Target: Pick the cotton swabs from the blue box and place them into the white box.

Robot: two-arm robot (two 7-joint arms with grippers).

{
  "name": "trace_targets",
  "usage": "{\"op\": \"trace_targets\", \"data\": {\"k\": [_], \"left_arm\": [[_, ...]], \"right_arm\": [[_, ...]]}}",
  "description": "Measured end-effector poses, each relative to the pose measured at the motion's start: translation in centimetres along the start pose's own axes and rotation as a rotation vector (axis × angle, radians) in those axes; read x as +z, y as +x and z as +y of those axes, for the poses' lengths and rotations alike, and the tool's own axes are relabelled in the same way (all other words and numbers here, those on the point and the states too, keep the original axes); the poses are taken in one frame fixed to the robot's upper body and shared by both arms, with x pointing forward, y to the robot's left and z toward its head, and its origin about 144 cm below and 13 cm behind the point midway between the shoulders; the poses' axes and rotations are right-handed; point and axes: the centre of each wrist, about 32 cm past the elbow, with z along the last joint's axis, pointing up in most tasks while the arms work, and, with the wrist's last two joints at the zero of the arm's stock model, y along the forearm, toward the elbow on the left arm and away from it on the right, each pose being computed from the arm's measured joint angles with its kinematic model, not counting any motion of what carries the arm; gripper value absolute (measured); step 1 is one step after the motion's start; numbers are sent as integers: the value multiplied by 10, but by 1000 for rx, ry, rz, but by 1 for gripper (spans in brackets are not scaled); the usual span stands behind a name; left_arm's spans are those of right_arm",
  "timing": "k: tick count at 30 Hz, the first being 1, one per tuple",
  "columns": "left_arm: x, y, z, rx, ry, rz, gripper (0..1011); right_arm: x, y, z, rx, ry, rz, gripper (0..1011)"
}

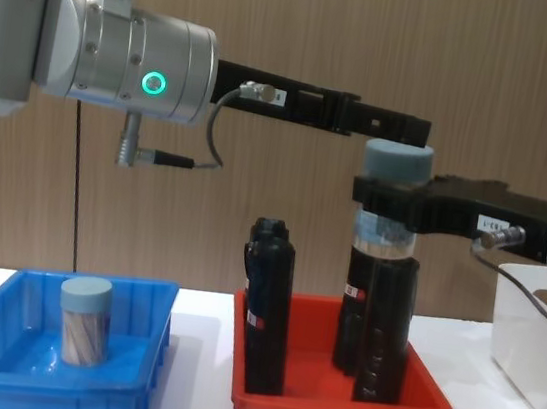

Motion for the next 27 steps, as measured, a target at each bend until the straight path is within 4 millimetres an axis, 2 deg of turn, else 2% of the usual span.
{"op": "trace_targets", "data": {"k": [15, 27], "left_arm": [[0, 0, 0, 0, 0, 0, 1004], [0, 0, 0, 0, 0, 0, 1004]], "right_arm": [[-12, 13, -3, -84, -30, 7, 667], [-24, 43, -13, -243, -65, -5, 667]]}}
